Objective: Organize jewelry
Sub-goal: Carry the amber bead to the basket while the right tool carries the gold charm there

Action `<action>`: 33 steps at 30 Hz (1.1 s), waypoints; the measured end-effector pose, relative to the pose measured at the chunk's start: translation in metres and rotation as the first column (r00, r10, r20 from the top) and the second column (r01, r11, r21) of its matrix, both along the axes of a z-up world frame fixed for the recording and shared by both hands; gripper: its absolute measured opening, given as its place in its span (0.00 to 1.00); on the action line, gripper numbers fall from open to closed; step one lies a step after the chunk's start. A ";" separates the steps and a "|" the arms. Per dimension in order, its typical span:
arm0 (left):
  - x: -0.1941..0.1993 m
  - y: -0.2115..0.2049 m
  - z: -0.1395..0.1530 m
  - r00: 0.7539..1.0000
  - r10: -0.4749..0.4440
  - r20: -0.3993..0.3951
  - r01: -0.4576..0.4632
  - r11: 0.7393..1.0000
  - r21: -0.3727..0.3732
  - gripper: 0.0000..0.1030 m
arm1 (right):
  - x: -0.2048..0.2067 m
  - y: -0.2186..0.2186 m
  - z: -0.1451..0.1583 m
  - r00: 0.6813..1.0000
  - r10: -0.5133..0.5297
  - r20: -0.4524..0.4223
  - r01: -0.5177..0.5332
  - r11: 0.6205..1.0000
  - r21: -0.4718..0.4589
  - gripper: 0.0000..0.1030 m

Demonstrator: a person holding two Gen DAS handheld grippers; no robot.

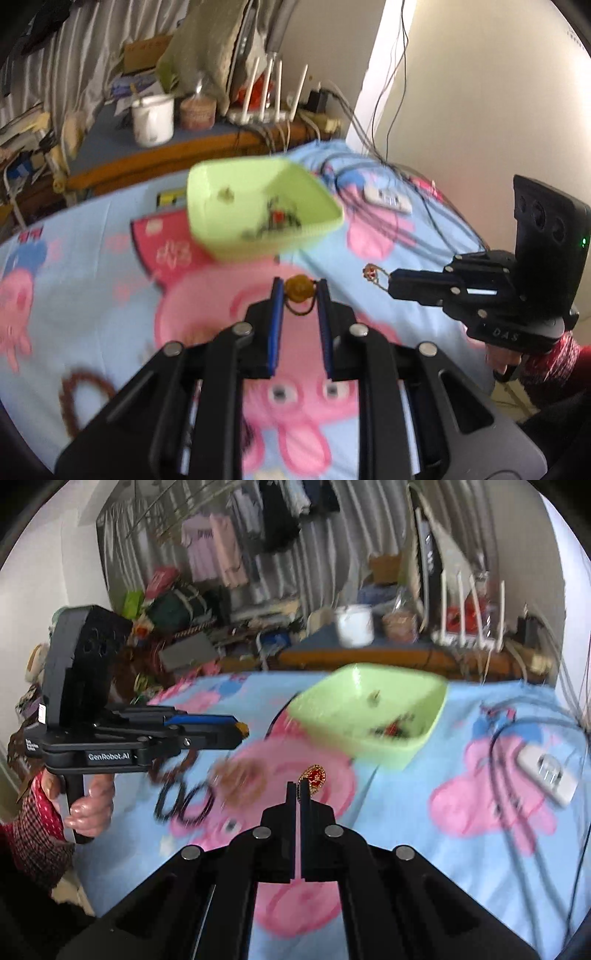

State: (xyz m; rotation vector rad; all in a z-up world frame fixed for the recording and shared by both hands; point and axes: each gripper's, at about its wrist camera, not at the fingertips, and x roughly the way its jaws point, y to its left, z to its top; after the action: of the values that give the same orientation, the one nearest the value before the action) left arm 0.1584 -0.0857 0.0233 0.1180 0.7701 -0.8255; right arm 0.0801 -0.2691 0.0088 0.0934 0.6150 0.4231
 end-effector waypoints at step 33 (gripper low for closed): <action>0.009 0.133 -0.032 0.934 0.287 -0.213 -0.320 0.937 -0.143 0.48 | 0.074 0.088 -0.059 0.959 0.150 -0.239 -0.162 0.986 -0.029 0.00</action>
State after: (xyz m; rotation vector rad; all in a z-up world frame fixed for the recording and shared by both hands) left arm 0.1674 0.0470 -0.0089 -0.2372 0.8645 -0.6085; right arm 0.1545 -0.1806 -0.0505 0.0490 0.8708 0.5542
